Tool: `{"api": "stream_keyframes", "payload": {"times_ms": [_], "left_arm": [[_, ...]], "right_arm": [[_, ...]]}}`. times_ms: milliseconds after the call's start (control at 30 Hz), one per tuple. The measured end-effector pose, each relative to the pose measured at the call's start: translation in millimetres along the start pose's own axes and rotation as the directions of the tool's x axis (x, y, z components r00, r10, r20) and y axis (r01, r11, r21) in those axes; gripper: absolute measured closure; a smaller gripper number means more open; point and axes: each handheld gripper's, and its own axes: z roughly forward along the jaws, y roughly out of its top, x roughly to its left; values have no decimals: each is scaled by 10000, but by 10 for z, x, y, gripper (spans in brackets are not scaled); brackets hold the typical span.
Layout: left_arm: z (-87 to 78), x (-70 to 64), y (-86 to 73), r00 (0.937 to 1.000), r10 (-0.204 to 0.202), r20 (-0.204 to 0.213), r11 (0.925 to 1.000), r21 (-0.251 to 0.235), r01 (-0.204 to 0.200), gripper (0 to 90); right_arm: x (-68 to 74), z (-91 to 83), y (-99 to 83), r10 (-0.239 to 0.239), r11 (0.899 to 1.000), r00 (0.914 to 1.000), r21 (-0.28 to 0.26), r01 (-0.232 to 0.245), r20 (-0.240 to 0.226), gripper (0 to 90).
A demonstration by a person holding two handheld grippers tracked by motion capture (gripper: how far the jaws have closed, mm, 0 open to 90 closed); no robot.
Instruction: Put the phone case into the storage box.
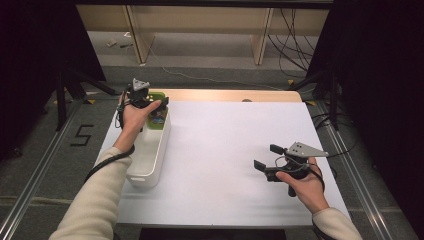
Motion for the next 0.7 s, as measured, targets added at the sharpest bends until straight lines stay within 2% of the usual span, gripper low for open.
{"api": "stream_keyframes", "payload": {"times_ms": [300,467,600,700], "left_arm": [[-29,-20,33,9999,142,-57,9991,-399,-144,0],[-79,-22,73,9999,75,-118,9984,-567,-81,0],[-144,-28,108,9992,-58,-399,9979,-641,32,0],[-191,-43,132,9992,-72,-381,9975,-711,45,0]], "right_arm": [[4,5,-5,8,9999,10000,108,-7,-45,105],[3,1,-4,21,10000,10000,95,-21,-20,105],[5,1,-2,10,10000,10000,71,-10,1,105],[5,0,-1,10,10000,10000,67,-10,18,106]]}}
